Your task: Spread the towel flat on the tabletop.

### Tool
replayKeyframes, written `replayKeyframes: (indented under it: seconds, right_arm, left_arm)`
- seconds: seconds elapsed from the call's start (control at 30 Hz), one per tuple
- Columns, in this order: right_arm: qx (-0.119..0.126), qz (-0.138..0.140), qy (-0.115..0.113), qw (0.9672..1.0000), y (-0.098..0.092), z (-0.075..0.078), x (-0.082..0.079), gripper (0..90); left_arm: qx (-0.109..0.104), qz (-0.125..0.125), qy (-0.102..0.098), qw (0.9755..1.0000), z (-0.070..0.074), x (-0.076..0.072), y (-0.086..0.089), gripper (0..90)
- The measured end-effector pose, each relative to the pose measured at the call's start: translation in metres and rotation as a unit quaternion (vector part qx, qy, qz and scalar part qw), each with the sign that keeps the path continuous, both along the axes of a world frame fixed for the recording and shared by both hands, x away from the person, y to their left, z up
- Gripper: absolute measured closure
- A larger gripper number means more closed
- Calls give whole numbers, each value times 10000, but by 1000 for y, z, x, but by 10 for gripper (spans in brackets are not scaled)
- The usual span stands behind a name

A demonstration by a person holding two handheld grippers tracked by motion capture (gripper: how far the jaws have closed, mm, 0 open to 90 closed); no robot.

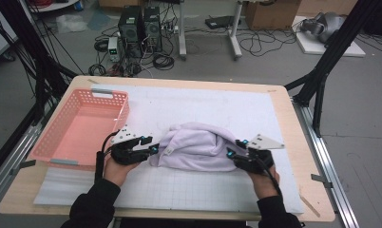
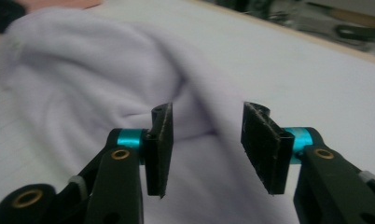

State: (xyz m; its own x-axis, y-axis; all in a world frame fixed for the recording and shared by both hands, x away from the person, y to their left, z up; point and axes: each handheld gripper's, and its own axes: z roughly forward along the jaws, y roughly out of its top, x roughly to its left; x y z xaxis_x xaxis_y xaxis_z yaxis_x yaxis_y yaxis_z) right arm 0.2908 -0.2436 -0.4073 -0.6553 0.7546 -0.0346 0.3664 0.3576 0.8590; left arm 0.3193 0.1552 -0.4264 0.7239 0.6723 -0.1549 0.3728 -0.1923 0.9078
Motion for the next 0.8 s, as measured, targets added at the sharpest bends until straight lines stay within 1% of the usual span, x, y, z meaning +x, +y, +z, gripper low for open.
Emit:
replayKeyframes:
  seconds: [0.03, 0.07, 0.13, 0.17, 0.2, 0.23, 0.27, 0.3, 0.33, 0.37, 0.4, 0.5, 0.57, 0.63, 0.67, 0.73, 0.77, 0.8]
  right_arm:
    - [0, 0, 0, 10000, 0, 0, 0, 515]
    - [-25, 293, 206, 9994, 18, -8, 4, 503]
    - [-197, 535, 337, 9978, 36, -15, 6, 510]
    - [-309, 624, 380, 9968, 44, -19, 6, 519]
    - [-468, 667, 391, 9959, 50, -23, 7, 520]
    - [-643, 647, 377, 9951, 54, -26, 8, 536]
    - [-713, 606, 368, 9949, 55, -28, 9, 570]
    - [-706, 554, 357, 9953, 55, -29, 11, 611]
    - [-697, 476, 345, 9958, 54, -28, 12, 693]
    - [-753, 406, 297, 9959, 52, -28, 13, 783]
    - [-778, 390, 288, 9958, 50, -28, 14, 837]
    - [-739, 376, 333, 9960, 45, -26, 17, 870]
    - [-802, 343, 226, 9959, 43, -23, 15, 875]
    - [-733, 298, 192, 9967, 37, -19, 14, 875]
    - [-740, 251, 159, 9968, 32, -16, 14, 875]
    - [-667, 32, 120, 9977, 18, -11, 13, 875]
    - [-667, 32, 120, 9977, 18, -11, 13, 875]
    - [-611, -237, 108, 9978, 1, -7, 13, 877]
  left_arm:
    - [-16, -45, 7, 10000, -1, 1, -2, 539]
    - [20, -72, 31, 10000, -2, 3, -5, 549]
    - [138, -165, 59, 9998, -5, 6, -11, 602]
    - [306, -296, 113, 9990, -8, 7, -15, 651]
    - [450, -349, 106, 9983, -10, 7, -18, 718]
    - [556, -379, 93, 9977, -11, 6, -19, 812]
    - [598, -377, 82, 9975, -11, 6, -19, 841]
    - [598, -377, 82, 9975, -11, 6, -19, 852]
    - [597, -347, 37, 9976, -10, 6, -19, 857]
    - [597, -347, 37, 9976, -10, 6, -19, 859]
    - [578, -322, 44, 9978, -9, 5, -18, 860]
    - [536, -318, 66, 9980, -9, 5, -17, 860]
    - [555, -255, 67, 9981, -8, 5, -15, 861]
    - [586, -226, 70, 9980, -8, 5, -14, 863]
    - [606, -165, 96, 9980, -8, 5, -12, 864]
    - [612, -124, 109, 9980, -8, 5, -11, 865]
    - [633, -125, 115, 9978, -8, 6, -10, 865]
    - [631, -90, 134, 9979, -8, 6, -10, 865]
